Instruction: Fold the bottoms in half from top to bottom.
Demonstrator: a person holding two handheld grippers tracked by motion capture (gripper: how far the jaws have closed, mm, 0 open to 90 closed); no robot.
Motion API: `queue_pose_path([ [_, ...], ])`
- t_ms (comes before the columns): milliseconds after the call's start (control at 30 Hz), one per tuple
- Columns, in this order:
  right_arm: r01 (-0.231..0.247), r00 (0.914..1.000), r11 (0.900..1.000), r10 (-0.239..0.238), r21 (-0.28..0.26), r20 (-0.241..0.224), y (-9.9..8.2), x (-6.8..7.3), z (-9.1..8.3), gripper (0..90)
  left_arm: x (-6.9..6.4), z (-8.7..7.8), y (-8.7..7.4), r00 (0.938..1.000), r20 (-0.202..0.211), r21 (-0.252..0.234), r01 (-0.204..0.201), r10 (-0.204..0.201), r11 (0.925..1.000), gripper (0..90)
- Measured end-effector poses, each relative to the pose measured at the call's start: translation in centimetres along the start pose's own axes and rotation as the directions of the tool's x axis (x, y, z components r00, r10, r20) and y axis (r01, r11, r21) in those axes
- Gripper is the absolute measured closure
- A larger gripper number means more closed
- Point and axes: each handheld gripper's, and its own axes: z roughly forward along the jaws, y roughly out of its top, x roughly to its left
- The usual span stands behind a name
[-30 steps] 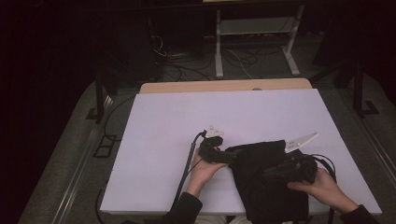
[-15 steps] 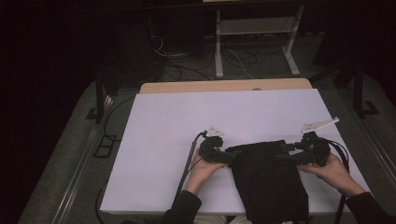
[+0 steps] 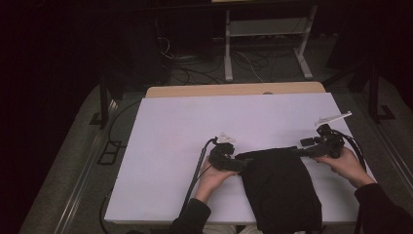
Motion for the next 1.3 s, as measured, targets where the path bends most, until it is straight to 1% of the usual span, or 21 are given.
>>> queue_pose_path([
  [100,-0.032,0.9994,0.9995,0.032,-0.006,-0.009,0.1,-1.0,0.3,14.1,0.1,0.1,0.0,1.0000,0.005,0.001,0.003,-0.003,1.0000,15.1],
  [200,-0.049,0.9986,0.9988,0.049,0.000,-0.017,0.1,-1.7,0.7,16.0,0.1,0.1,0.0,0.9999,0.011,0.003,0.001,-0.001,1.0000,15.6],
  [333,-0.045,0.9986,0.9989,0.045,0.016,-0.027,-0.1,-2.1,1.2,20.8,0.0,0.3,-0.1,0.9998,0.021,0.002,-0.004,0.004,1.0000,19.1],
  [400,-0.038,0.9987,0.9990,0.039,0.021,-0.031,-0.1,-2.2,1.4,24.8,0.0,0.4,-0.1,0.9996,0.028,-0.002,0.002,-0.002,1.0000,20.7],
  [433,-0.034,0.9986,0.9992,0.034,0.021,-0.041,-0.1,-2.3,1.5,26.6,0.0,0.5,-0.1,0.9995,0.030,-0.005,0.006,-0.005,1.0000,21.3],
  [500,-0.022,0.9991,0.9996,0.023,0.015,-0.036,-0.1,-2.2,1.5,27.2,0.0,0.5,-0.1,0.9992,0.039,-0.008,0.007,-0.007,0.9999,22.7],
  [600,-0.013,0.9987,0.9999,0.013,0.011,-0.049,0.0,-2.1,1.6,29.9,0.1,0.7,-0.2,0.9988,0.048,-0.003,0.012,-0.012,0.9999,25.2],
  [633,-0.003,0.9987,1.0000,0.003,0.010,-0.052,0.0,-2.2,1.7,31.1,0.2,0.8,-0.3,0.9987,0.050,0.001,0.013,-0.013,0.9999,26.7],
  [733,0.003,0.9985,0.9996,-0.001,0.027,-0.056,-0.1,-2.1,2.1,33.7,0.3,1.0,-0.3,0.9982,0.058,0.011,0.011,-0.012,0.9999,31.1],
  [833,0.010,0.9980,0.9996,-0.008,0.028,-0.063,-0.1,-2.0,2.3,36.5,0.2,1.0,-0.4,0.9981,0.061,0.011,0.004,-0.004,0.9999,35.7],
  [967,0.021,0.9968,0.9991,-0.018,0.036,-0.078,-0.1,-1.9,2.4,41.9,0.4,1.1,-0.4,0.9981,0.059,0.008,0.016,-0.017,0.9998,42.8],
  [1067,0.031,0.9951,0.9984,-0.027,0.046,-0.095,-0.1,-1.8,2.4,46.7,0.4,1.1,-0.4,0.9981,0.062,0.014,0.005,-0.006,0.9999,48.6],
  [1133,0.040,0.9935,0.9977,-0.034,0.055,-0.108,-0.2,-1.8,2.5,51.1,0.4,1.1,-0.4,0.9981,0.060,0.013,0.009,-0.010,0.9999,54.3],
  [1200,0.045,0.9921,0.9966,-0.037,0.069,-0.120,-0.2,-1.7,2.5,57.9,0.5,1.2,-0.4,0.9968,0.073,0.018,0.030,-0.031,0.9994,59.2],
  [1300,0.055,0.9911,0.9948,-0.044,0.085,-0.126,-0.3,-1.5,2.7,69.5,0.6,1.2,-0.4,0.9971,0.068,0.021,0.033,-0.034,0.9992,68.2],
])
